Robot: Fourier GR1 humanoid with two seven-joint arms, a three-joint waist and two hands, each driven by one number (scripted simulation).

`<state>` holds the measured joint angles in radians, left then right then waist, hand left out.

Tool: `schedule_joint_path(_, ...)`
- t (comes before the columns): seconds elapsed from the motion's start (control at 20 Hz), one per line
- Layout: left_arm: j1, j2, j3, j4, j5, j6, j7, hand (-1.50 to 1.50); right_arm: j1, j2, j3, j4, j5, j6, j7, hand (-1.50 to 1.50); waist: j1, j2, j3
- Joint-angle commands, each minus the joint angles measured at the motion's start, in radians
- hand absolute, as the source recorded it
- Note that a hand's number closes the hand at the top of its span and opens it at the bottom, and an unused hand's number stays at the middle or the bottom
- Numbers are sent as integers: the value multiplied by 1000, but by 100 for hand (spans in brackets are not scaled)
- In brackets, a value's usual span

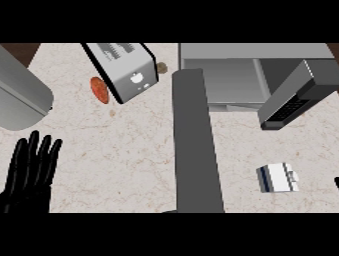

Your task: Pick up the milk, place it into the microwave and close the microwave

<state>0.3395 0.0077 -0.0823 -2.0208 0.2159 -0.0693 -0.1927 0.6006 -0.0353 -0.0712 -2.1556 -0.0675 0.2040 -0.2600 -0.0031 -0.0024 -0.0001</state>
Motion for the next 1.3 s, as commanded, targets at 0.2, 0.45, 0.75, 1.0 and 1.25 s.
schedule_joint_path(0.2, 141, -7, -65, -42, -15, -31, -71, -150, -64, 1, -64, 190, -37, 19, -74, -150, 5, 1, 0)
schedule_joint_path(0.45, 255, -7, -98, -17, -48, -56, -208, -150, -91, 35, -23, 298, 36, -31, -150, -150, 7, 1, 0)
schedule_joint_path(0.75, 207, 8, -71, -56, -12, -58, -131, -150, -246, 35, -100, 578, 61, -135, -259, -150, 8, 2, 1)
schedule_joint_path(1.0, 260, 18, -56, -47, 5, -85, -182, -150, -397, -9, -166, 853, 92, -155, -363, -150, 13, 2, 1)
schedule_joint_path(1.25, 304, 11, -102, -47, -35, -91, -226, -150, -404, 3, -177, 1038, 118, -168, -526, -150, 13, 2, 1)
